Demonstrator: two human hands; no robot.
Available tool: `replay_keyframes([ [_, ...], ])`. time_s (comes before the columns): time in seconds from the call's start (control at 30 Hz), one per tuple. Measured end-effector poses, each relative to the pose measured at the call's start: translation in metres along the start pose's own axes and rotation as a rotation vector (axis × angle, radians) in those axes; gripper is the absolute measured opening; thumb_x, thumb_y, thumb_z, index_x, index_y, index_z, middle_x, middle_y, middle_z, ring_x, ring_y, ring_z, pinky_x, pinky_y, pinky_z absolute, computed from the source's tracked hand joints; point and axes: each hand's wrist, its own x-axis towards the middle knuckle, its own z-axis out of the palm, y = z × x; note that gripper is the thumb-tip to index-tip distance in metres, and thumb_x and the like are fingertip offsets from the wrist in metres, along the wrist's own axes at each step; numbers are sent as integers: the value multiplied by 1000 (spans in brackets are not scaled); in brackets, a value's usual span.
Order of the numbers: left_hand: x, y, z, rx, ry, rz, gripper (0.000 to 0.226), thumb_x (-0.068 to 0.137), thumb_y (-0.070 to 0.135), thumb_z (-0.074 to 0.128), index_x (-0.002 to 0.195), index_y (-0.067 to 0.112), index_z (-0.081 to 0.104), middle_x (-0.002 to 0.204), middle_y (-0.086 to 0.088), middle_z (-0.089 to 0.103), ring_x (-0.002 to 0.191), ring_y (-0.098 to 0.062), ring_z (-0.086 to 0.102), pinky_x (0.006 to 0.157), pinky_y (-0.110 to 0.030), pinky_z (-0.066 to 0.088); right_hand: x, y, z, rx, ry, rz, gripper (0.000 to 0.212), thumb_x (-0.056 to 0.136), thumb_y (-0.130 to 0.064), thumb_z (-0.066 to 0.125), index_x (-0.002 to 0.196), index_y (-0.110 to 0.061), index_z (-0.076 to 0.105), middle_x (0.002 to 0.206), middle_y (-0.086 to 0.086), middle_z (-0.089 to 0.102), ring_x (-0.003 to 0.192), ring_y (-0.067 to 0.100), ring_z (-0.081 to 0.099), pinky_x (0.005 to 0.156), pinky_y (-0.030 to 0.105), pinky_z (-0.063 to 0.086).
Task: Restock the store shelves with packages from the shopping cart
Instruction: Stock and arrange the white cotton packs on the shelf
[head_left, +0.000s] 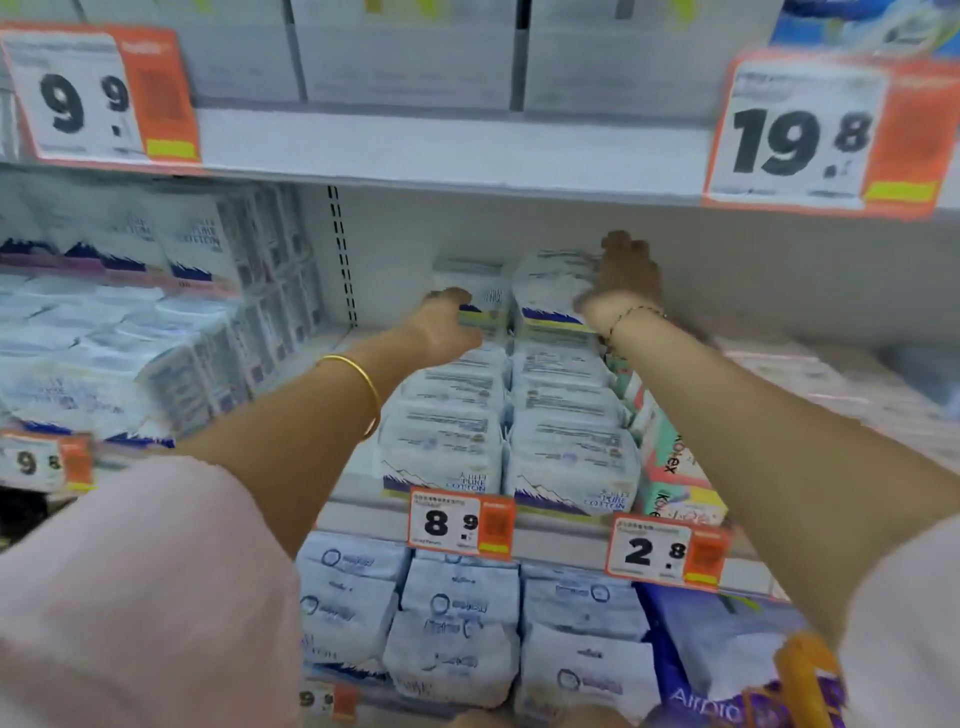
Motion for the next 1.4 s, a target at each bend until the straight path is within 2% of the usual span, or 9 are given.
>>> replay_keyframes([
  [0.2, 46, -11, 18, 297, -47, -20, 50, 94, 19, 42, 143, 15, 31, 146, -13, 35, 130, -32, 36, 106, -35, 31, 59, 7, 27, -17, -100, 120, 56, 87, -6, 58, 137, -10, 30, 138, 19, 30, 125, 40, 38, 103, 42, 37],
  [0.47, 70, -19, 31, 387, -124, -19, 53, 97, 23, 38, 147, 31, 21, 158, 6, 11, 144, -25, 12, 114, -53, 12, 98, 18, 64, 64, -241, 211, 68, 83, -6, 66, 140, -9, 28, 140, 20, 32, 126, 35, 38, 100, 36, 39],
  [0.63, 76, -21, 36, 375, -118, -4, 52, 98, 26, 38, 147, 32, 22, 158, 8, 9, 145, -21, 9, 115, -51, 13, 102, 20, 81, 140, -231, 192, 63, 87, 1, 55, 142, -11, 28, 139, 21, 34, 123, 38, 44, 103, 41, 42],
  [0.77, 73, -24, 36, 376, -121, 19, 51, 98, 25, 38, 147, 30, 24, 157, 6, 13, 143, -24, 14, 113, -51, 15, 97, 24, 91, 99, -236, 207, 72, 88, 1, 50, 147, -15, 14, 142, 20, 27, 126, 39, 39, 104, 45, 39],
  [0.9, 60, -25, 26, 373, -116, 38, 49, 96, 24, 41, 144, 25, 32, 154, 1, 23, 139, -28, 24, 113, -51, 23, 80, 16, 82, 72, -139, 245, 77, 89, -4, 48, 149, -19, 2, 150, 20, 13, 130, 41, 33, 108, 47, 33],
  [1.07, 7, -17, 0, 360, -167, 47, 46, 96, 21, 43, 142, 17, 36, 149, -7, 35, 135, -29, 33, 113, -43, 27, 9, -16, 57, 98, -68, 75, 68, 83, 10, 45, 143, -10, 20, 141, 21, 27, 124, 38, 39, 97, 42, 41],
  [1.17, -49, -11, -16, 394, -292, 5, 45, 97, 27, 44, 141, 17, 38, 149, -6, 34, 135, -26, 34, 112, -37, 28, -67, -41, 46, 238, -208, -138, 64, 83, 10, 50, 141, -5, 29, 141, 21, 30, 126, 34, 40, 98, 33, 39],
  [1.3, -133, -23, -34, 473, -397, -106, 51, 96, 38, 46, 142, 21, 35, 150, -3, 32, 134, -23, 36, 111, -37, 29, -172, -58, 32, 390, -411, -325, 59, 88, 2, 51, 142, -10, 30, 146, 14, 26, 131, 28, 36, 104, 28, 32],
  [1.4, -205, -31, -50, 512, -416, -173, 56, 93, 42, 49, 143, 22, 32, 148, -2, 36, 129, -23, 42, 108, -33, 33, -230, -66, 21, 428, -451, -423, 54, 89, 0, 51, 139, -11, 34, 143, 14, 29, 126, 28, 42, 101, 25, 32],
])
